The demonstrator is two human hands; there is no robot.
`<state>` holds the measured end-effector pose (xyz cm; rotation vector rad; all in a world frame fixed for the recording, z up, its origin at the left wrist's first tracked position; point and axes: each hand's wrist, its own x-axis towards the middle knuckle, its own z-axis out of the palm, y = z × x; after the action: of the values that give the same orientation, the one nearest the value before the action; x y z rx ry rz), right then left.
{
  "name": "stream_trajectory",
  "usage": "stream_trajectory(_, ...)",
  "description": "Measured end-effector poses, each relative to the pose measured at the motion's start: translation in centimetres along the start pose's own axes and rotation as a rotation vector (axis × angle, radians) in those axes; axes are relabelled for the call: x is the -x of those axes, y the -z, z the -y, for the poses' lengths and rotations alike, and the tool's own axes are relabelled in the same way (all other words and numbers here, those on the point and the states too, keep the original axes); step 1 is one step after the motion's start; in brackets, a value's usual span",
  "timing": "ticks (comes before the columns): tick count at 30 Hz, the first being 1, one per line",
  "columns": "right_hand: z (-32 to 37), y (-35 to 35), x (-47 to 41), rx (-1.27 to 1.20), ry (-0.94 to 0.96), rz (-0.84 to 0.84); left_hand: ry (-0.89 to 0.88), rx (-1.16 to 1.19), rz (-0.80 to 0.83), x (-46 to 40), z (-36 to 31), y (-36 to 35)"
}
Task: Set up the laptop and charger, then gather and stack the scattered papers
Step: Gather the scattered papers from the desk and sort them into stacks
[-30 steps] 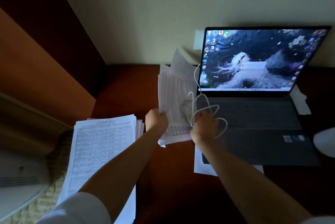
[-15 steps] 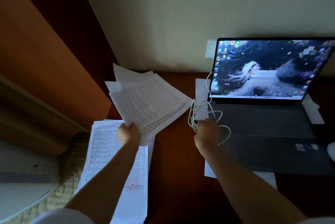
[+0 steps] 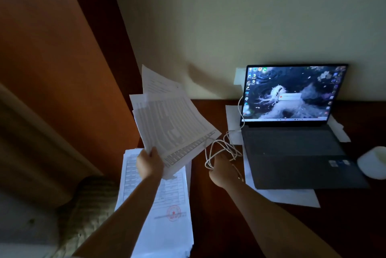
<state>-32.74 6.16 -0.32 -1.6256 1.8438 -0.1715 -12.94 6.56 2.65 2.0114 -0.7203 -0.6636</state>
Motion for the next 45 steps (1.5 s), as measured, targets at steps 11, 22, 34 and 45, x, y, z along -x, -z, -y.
stream_trajectory(11, 6.9, -1.9, 5.3, -0.826, -0.161, -0.122, -0.051, 0.265, -0.017, 1.2, 0.5, 5.2)
stream_trajectory(22, 2.3, 2.3, 6.0, -1.535, -0.318, -0.295, 0.115, 0.099, 0.491, 3.5, 4.6, 9.6)
stream_trajectory(34, 0.0, -1.7, 8.7, -0.907, -0.351, -0.092, 0.465, 0.58, 0.667, 4.2, 6.6, 11.8)
stream_trajectory(45, 4.4, -5.1, 11.2, -0.66, -0.309, 0.414, 0.475, 0.366, 0.318, 5.8, 9.4, 8.5)
